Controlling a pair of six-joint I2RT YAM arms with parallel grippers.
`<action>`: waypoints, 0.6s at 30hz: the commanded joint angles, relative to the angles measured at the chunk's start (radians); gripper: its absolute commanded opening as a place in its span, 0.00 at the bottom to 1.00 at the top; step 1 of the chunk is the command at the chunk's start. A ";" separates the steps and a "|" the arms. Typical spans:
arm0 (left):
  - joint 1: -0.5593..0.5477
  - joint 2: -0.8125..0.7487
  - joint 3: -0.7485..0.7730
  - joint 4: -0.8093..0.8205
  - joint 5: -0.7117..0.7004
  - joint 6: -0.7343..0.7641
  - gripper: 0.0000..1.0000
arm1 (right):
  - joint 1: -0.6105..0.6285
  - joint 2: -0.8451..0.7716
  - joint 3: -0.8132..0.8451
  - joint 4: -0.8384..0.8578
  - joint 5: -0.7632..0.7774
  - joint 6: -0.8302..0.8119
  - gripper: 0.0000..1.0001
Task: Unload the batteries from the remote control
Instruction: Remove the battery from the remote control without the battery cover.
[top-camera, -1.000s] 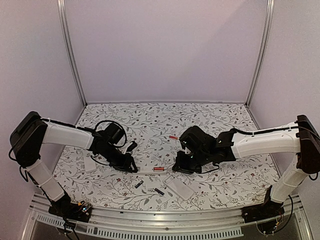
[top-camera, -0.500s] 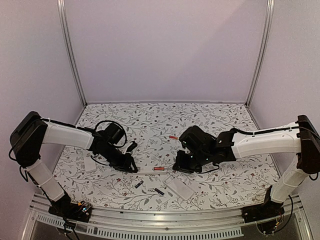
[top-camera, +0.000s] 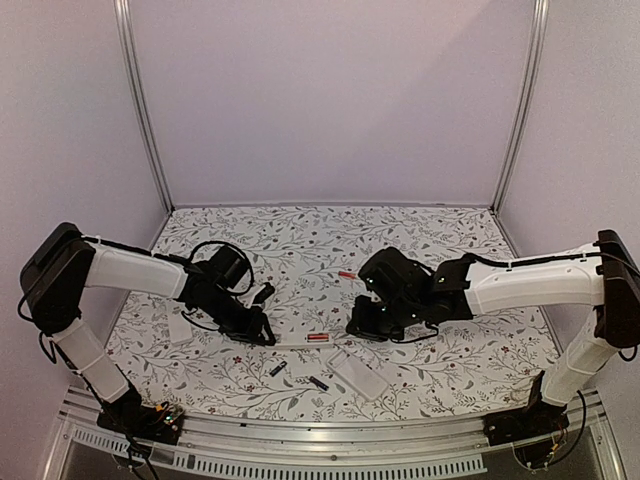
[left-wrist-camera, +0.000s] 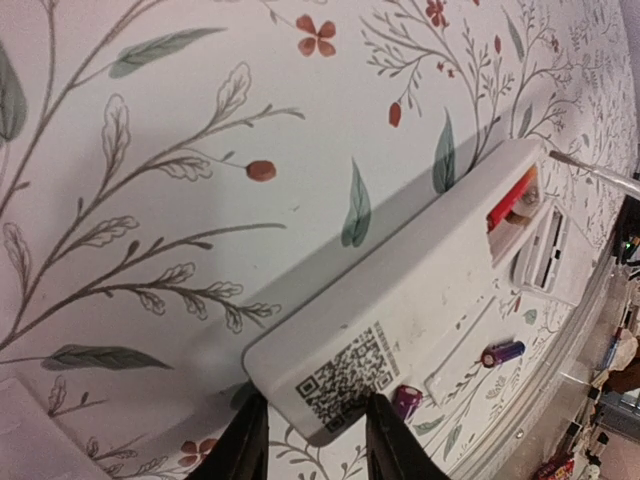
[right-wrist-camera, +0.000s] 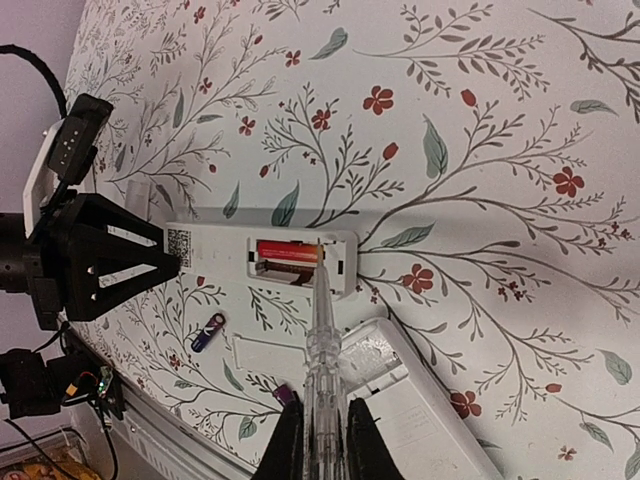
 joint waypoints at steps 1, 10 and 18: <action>0.000 0.017 0.022 0.017 0.004 0.012 0.33 | 0.001 -0.024 0.017 -0.017 0.029 -0.011 0.00; 0.000 0.016 0.023 0.018 0.006 0.012 0.33 | 0.002 0.005 0.018 -0.015 -0.008 -0.010 0.00; 0.000 0.018 0.024 0.018 0.007 0.014 0.33 | 0.002 0.023 0.019 -0.017 -0.027 -0.012 0.00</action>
